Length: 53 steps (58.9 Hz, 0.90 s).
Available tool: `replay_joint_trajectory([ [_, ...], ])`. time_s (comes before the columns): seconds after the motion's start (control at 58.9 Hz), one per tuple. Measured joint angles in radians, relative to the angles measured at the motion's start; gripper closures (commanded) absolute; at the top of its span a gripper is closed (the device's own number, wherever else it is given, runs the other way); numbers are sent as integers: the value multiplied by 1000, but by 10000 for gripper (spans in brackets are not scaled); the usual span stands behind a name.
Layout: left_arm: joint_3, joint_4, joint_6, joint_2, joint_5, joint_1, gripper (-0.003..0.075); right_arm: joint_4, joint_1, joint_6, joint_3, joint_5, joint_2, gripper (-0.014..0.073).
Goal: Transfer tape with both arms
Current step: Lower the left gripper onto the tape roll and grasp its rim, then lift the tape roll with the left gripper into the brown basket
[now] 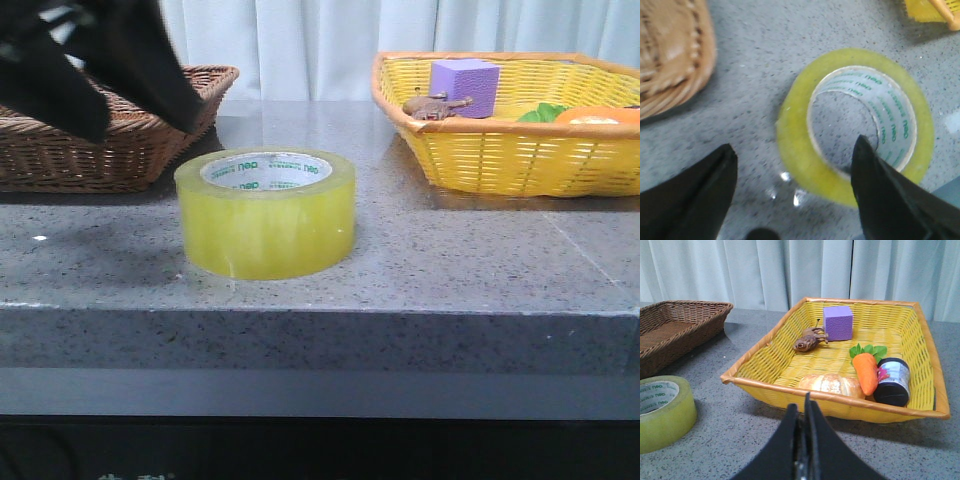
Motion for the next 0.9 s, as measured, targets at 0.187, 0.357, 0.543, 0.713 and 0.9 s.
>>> replay_joint_trajectory([
  [0.187, -75, -20, -2, 141, 2, -24, 246, 0, 0, 0, 0, 0, 0, 673],
  [0.357, -104, -23, -2, 221, 0, -26, 258, 0, 0, 0, 0, 0, 0, 673],
  [0.543, -105, -23, -2, 228, 0, -26, 477, 0, 0, 0, 0, 0, 0, 673],
  [0.713, -108, -19, -3, 228, -2, -26, 637, 0, 0, 2, 0, 0, 0, 673],
  [0.9, -129, -11, -3, 228, 27, -26, 649, 0, 0, 2, 0, 0, 0, 673],
])
